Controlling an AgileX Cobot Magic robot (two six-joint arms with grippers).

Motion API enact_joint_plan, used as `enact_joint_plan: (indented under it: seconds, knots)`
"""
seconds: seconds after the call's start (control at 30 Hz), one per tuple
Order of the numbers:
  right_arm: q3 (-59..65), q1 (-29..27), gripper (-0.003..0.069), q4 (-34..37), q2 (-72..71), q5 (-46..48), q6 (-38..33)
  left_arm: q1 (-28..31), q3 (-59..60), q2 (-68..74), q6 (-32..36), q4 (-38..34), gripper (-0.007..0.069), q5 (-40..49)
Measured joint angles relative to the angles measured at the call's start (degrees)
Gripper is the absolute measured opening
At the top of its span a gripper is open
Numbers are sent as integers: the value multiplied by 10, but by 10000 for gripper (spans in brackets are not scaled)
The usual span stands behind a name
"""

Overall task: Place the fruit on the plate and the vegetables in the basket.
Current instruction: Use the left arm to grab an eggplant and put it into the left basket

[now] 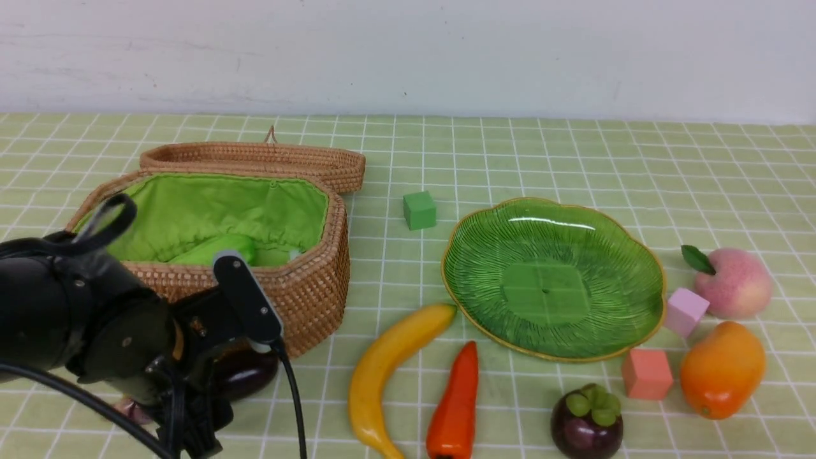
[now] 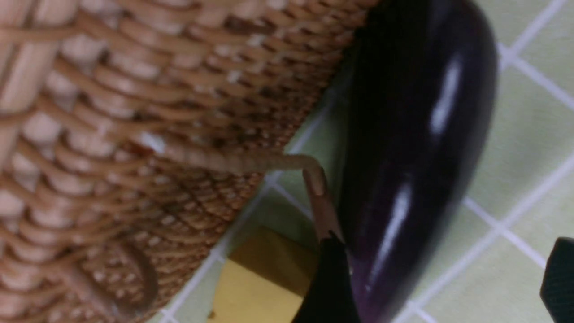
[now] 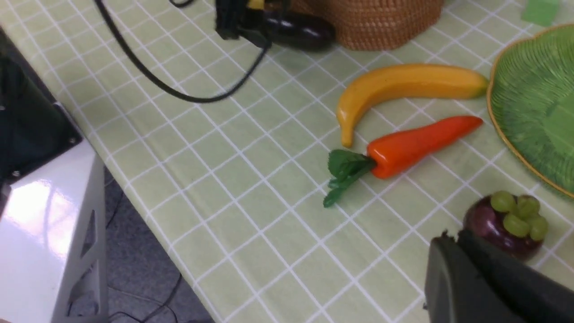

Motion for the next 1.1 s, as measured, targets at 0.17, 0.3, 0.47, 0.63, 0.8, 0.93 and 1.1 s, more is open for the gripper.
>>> enact_joint_plan:
  seconds: [0.17,0.3,0.47,0.63,0.8,0.93,1.1]
  knots:
    - [0,0,13,44,0,-3,-46,0,0,21,-2,19,571,-21]
    - [0,0,13,56,0,-4,-62,0,0,43,-4,25,568,-22]
    - [0,0,13,57,0,-7,-66,0,0,60,-7,27,558,-21]
    - [-1,0,15,58,0,-7,-66,0,0,63,-30,27,501,-21]
    - [-1,0,18,58,0,-7,-66,0,0,63,-32,35,377,-21]
    - [-1,0,18,58,0,-7,-66,0,0,64,-32,45,378,-17]
    - [-1,0,21,58,0,-7,-66,-2,0,54,-32,46,378,7]
